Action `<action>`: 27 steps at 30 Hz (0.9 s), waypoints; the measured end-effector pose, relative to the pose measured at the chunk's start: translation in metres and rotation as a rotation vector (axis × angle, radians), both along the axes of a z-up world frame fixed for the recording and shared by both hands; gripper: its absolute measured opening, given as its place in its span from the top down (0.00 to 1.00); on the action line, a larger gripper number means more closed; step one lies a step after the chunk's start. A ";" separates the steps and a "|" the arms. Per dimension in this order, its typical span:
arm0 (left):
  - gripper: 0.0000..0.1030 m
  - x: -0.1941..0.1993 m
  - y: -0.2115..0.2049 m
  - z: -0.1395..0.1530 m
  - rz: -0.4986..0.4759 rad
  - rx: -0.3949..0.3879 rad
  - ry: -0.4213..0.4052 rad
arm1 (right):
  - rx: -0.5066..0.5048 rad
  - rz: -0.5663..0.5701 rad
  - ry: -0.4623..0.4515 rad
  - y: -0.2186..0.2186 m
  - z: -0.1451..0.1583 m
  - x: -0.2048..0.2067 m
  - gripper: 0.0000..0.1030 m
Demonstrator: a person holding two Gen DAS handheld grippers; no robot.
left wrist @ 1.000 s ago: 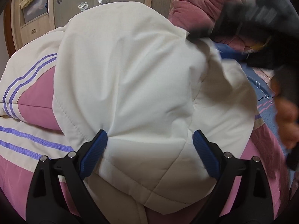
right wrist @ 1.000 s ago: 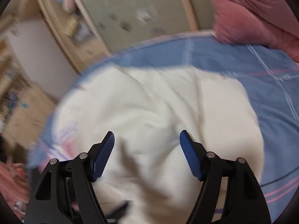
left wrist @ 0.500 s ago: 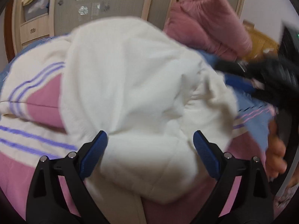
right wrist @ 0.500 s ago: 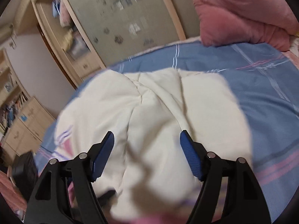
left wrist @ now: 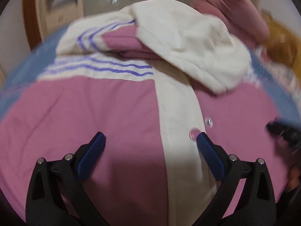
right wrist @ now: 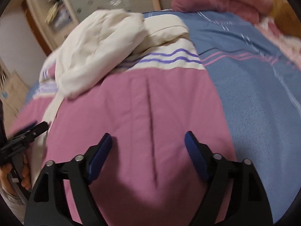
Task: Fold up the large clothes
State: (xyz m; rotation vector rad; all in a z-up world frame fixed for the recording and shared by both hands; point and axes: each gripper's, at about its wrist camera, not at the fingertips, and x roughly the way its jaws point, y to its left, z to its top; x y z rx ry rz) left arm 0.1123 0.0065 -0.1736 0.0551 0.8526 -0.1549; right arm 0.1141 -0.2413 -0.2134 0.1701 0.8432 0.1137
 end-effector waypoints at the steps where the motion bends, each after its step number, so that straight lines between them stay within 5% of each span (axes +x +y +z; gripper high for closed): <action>1: 0.04 -0.005 -0.002 0.005 0.000 0.001 -0.006 | -0.030 -0.005 -0.002 0.005 0.002 -0.003 0.21; 6: 0.04 -0.029 0.002 0.018 -0.041 -0.060 -0.018 | 0.003 0.027 -0.089 0.018 0.020 -0.045 0.21; 9: 0.03 -0.026 -0.004 -0.001 -0.037 -0.020 0.043 | -0.038 0.041 -0.015 0.031 0.003 -0.045 0.19; 12: 0.03 -0.038 -0.006 0.007 -0.044 -0.007 0.006 | -0.122 0.023 -0.010 0.045 0.000 -0.047 0.19; 16: 0.03 -0.052 0.012 0.027 -0.006 -0.040 -0.024 | 0.003 0.059 -0.024 0.034 0.013 -0.061 0.19; 27: 0.03 -0.070 0.079 0.031 0.159 0.021 -0.030 | 0.082 -0.095 -0.032 -0.031 0.012 -0.105 0.19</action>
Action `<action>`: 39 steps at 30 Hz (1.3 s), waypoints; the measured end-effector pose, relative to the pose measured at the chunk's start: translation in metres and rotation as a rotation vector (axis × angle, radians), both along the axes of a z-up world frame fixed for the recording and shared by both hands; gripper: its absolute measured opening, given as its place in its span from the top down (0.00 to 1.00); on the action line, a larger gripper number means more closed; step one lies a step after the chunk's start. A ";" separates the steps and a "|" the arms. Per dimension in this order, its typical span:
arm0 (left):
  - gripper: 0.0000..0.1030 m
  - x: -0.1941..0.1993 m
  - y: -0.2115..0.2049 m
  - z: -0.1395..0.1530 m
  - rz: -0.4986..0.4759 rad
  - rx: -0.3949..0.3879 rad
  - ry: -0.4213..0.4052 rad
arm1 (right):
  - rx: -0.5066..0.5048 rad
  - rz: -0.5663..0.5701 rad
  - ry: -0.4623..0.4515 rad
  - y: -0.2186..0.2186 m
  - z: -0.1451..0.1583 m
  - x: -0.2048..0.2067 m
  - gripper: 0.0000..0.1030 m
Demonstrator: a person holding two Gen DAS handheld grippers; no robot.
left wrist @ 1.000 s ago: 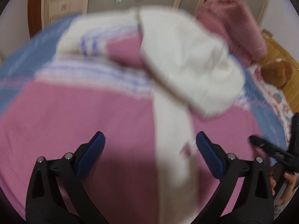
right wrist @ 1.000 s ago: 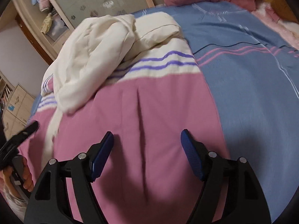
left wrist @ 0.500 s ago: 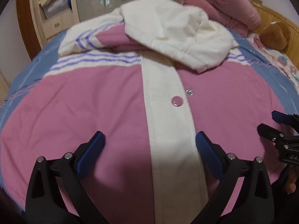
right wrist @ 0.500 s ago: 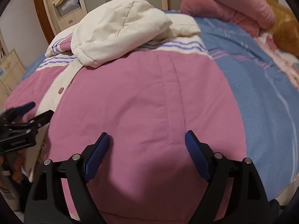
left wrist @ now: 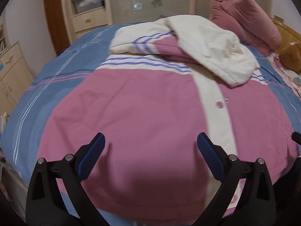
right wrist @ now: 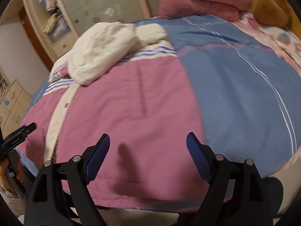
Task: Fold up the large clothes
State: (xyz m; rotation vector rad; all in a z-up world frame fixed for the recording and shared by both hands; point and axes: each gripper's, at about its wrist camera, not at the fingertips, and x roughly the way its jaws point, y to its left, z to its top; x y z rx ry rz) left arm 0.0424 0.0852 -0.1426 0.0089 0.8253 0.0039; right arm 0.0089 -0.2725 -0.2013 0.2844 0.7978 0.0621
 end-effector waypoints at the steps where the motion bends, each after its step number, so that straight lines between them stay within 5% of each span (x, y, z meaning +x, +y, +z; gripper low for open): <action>1: 0.03 -0.001 0.006 -0.001 0.013 0.002 0.002 | 0.023 -0.006 0.007 -0.005 -0.003 -0.002 0.19; 8: 0.03 -0.002 0.088 -0.004 0.221 0.074 0.004 | 0.120 0.005 0.020 -0.018 -0.012 -0.010 0.19; 11: 0.04 0.002 0.142 -0.017 0.245 -0.114 0.090 | 0.176 0.002 0.016 -0.025 -0.012 -0.012 0.19; 12: 0.04 0.003 0.165 -0.026 0.199 -0.300 0.138 | 0.206 0.000 0.016 -0.028 -0.013 -0.011 0.19; 15: 0.04 -0.001 0.198 -0.038 0.129 -0.607 0.169 | 0.316 0.000 0.019 -0.040 -0.016 -0.011 0.19; 18: 0.04 -0.009 0.216 -0.037 0.064 -0.785 0.156 | 0.460 0.024 0.025 -0.052 -0.022 -0.012 0.19; 20: 0.04 -0.013 0.220 -0.035 0.045 -0.837 0.148 | 0.508 0.032 0.024 -0.056 -0.024 -0.013 0.19; 27: 0.04 -0.020 0.204 -0.027 -0.036 -0.865 0.135 | 0.624 0.050 0.014 -0.069 -0.027 -0.014 0.19; 30: 0.04 -0.012 0.195 -0.031 0.000 -0.767 0.179 | 0.640 0.045 0.015 -0.070 -0.030 -0.015 0.19; 34: 0.04 -0.003 0.187 -0.044 -0.003 -0.758 0.229 | 0.708 0.055 0.006 -0.079 -0.035 -0.016 0.19; 39: 0.04 -0.001 0.187 -0.045 -0.001 -0.746 0.234 | 0.676 0.013 0.005 -0.091 -0.035 -0.020 0.25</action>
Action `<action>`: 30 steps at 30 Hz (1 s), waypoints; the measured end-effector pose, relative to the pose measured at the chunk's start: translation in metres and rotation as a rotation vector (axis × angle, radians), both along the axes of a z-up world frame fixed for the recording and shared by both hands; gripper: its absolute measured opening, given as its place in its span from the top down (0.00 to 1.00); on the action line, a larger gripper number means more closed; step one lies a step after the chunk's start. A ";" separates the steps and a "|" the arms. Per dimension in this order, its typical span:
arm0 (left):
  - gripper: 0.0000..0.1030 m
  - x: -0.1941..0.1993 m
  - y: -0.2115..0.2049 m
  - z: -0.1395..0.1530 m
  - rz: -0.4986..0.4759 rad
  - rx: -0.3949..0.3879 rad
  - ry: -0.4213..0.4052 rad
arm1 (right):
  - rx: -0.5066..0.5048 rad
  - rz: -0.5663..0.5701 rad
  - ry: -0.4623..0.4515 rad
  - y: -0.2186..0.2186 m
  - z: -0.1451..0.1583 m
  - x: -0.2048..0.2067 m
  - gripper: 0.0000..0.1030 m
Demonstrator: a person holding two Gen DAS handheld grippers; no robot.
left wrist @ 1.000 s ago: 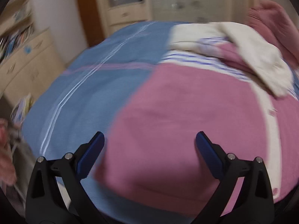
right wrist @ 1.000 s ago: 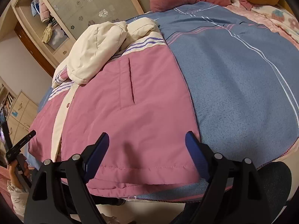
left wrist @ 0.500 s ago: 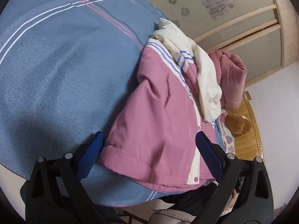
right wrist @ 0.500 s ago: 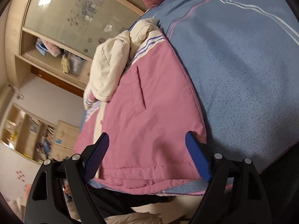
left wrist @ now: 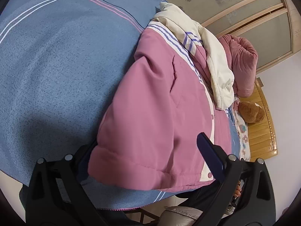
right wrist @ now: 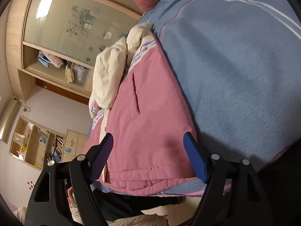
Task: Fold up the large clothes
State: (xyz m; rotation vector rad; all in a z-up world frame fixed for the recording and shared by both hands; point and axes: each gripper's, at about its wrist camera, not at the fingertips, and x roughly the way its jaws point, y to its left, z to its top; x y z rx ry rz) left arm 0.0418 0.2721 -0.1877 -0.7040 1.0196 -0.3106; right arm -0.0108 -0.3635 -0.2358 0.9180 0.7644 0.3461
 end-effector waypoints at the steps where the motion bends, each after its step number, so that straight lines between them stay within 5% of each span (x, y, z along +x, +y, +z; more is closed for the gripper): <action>1: 0.04 0.001 0.001 0.000 0.000 -0.002 0.001 | -0.009 0.007 0.009 0.000 0.000 0.001 0.25; 7: 0.04 0.001 0.001 0.001 0.002 -0.003 0.000 | -0.001 -0.054 -0.043 -0.006 0.003 -0.008 0.25; 11: 0.04 -0.001 0.001 0.001 0.006 -0.006 -0.001 | -0.098 -0.033 0.095 -0.002 -0.012 -0.001 0.25; 14: 0.04 -0.002 0.001 0.004 0.008 -0.023 -0.013 | 0.039 0.082 0.079 0.013 -0.026 0.002 0.24; 18: 0.04 -0.002 0.001 0.005 0.002 -0.029 -0.018 | -0.030 0.104 0.102 0.026 -0.029 0.008 0.21; 23: 0.09 -0.001 0.005 0.000 0.019 -0.061 -0.018 | 0.023 0.099 0.105 0.022 -0.032 0.007 0.21; 26: 0.27 -0.002 0.007 -0.001 0.028 -0.048 -0.010 | 0.001 0.086 0.106 0.023 -0.030 0.001 0.34; 30: 0.48 -0.005 0.014 -0.004 0.042 -0.052 0.006 | -0.021 0.077 0.116 0.021 -0.030 -0.001 0.65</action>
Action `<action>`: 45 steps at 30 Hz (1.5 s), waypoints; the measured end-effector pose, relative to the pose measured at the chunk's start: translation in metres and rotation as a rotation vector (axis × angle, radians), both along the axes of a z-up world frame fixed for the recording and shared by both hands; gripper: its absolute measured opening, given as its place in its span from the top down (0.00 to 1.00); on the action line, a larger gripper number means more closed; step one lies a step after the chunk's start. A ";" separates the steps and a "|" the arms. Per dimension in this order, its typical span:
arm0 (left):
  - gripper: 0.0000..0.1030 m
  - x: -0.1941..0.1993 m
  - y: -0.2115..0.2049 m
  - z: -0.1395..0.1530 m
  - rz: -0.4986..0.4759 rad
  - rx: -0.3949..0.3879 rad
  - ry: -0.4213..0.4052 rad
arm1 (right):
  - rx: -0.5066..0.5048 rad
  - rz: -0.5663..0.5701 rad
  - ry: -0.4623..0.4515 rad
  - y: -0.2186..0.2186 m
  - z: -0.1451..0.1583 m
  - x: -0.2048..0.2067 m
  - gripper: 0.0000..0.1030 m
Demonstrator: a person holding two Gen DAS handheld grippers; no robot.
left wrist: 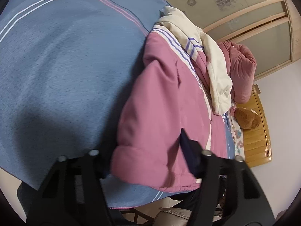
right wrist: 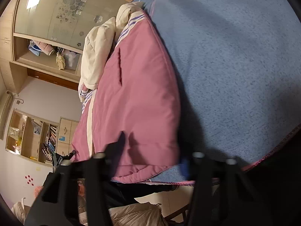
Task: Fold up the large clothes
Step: 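Lift the pink hem with both tools and fold it toward the hood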
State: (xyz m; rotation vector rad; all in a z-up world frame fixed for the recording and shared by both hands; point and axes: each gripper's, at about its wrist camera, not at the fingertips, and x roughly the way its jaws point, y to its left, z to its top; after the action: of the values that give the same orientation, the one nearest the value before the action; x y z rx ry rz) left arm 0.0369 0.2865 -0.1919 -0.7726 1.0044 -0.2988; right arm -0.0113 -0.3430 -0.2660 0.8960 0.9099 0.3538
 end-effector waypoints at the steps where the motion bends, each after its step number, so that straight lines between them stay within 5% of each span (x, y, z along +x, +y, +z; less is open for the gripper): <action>1: 0.55 -0.001 0.002 -0.001 0.002 -0.003 0.002 | 0.019 -0.002 0.000 -0.001 -0.001 -0.001 0.68; 3: 0.63 -0.003 0.004 -0.001 0.000 -0.011 -0.001 | 0.031 0.006 -0.014 -0.001 0.000 -0.002 0.82; 7: 0.76 -0.006 0.002 0.009 -0.028 -0.046 -0.040 | 0.070 0.047 -0.087 0.001 0.016 -0.003 0.86; 15: 0.79 0.004 -0.007 0.053 -0.108 -0.186 -0.165 | 0.241 0.108 -0.256 0.000 0.058 0.014 0.88; 20: 0.79 0.035 -0.017 0.083 -0.155 -0.240 -0.213 | 0.292 0.135 -0.355 0.003 0.100 0.058 0.88; 28: 0.82 0.141 -0.031 0.137 -0.151 -0.230 -0.249 | 0.258 0.050 -0.400 -0.007 0.166 0.164 0.90; 37: 0.82 0.304 -0.017 0.182 0.007 -0.223 -0.272 | 0.098 -0.153 -0.423 -0.037 0.229 0.307 0.90; 41: 0.80 0.363 -0.019 0.172 0.070 -0.151 -0.252 | 0.041 -0.241 -0.400 -0.047 0.222 0.365 0.90; 45: 0.75 0.417 -0.024 0.123 0.141 -0.092 -0.144 | -0.021 -0.299 -0.299 -0.052 0.179 0.416 0.90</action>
State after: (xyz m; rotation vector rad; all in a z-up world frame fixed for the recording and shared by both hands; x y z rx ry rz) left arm 0.4536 0.2622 -0.0693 -0.8879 0.8010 -0.2762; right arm 0.4050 -0.3950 -0.0869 0.9158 0.4951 0.2112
